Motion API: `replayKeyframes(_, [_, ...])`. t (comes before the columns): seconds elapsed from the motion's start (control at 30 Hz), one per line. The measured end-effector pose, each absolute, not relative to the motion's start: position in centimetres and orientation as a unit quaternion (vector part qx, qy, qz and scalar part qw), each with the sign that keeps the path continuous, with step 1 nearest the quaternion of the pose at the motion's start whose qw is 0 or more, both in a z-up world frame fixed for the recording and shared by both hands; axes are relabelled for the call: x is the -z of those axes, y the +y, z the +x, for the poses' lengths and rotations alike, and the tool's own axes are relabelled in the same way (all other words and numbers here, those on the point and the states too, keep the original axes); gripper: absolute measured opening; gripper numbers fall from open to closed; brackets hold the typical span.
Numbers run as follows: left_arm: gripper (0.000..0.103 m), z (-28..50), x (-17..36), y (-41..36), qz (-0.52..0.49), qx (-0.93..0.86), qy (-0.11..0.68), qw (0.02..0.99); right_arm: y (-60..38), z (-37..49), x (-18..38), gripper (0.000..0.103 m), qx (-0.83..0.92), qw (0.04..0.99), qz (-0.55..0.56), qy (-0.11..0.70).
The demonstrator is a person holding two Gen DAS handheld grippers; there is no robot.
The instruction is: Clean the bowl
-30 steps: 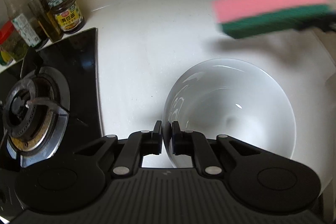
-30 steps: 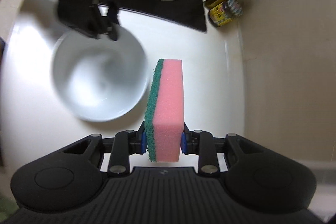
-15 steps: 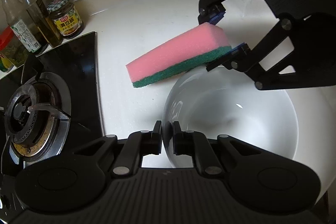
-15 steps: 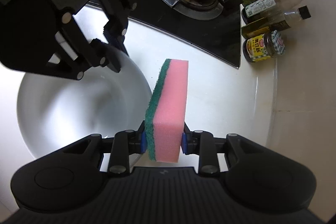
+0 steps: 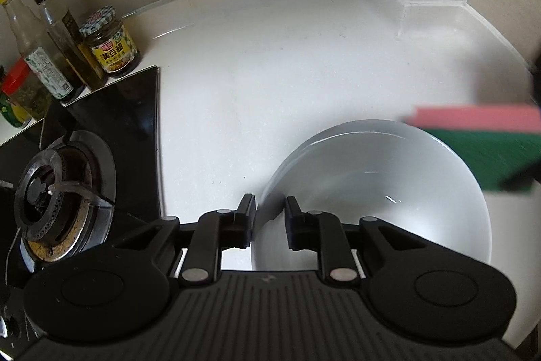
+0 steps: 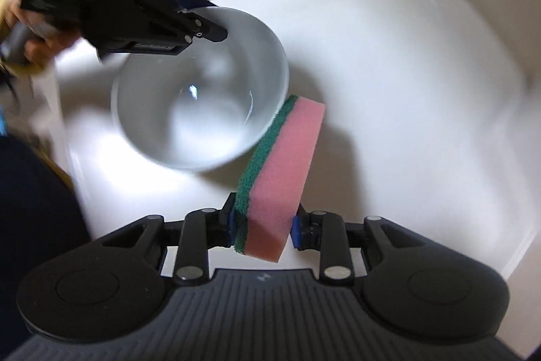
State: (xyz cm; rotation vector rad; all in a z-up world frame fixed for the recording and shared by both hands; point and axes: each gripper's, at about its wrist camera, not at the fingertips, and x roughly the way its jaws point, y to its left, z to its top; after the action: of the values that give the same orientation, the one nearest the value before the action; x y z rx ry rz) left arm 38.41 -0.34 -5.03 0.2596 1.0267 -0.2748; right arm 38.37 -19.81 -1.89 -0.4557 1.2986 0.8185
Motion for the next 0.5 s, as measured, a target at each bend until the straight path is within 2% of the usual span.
replayKeyframes(0.1, [0.021, 39.6, 4.9, -0.2, 0.130, 0.159, 0.494, 0.845, -21.3, 38.1, 1.9, 0.025, -0.346, 0.721, -0.184, 0.571])
replayKeyframes(0.2, [0.020, 40.7, 4.8, -0.4, 0.136, 0.183, 0.501, 0.835, -20.6, 39.9, 2.6, 0.025, -0.323, 0.746, -0.211, 0.543])
replayKeyframes(0.33, [0.021, 41.6, 4.7, -0.2, 0.120, 0.191, 0.517, 0.826, -18.3, 41.6, 4.0, 0.025, -0.355, 0.750, -0.205, 0.519])
replayKeyframes(0.5, [0.021, 40.3, 4.9, -0.4, 0.120, 0.154, 0.499, 0.845, -18.6, 37.6, 4.3, 0.025, -0.327, 0.764, -0.195, 0.521])
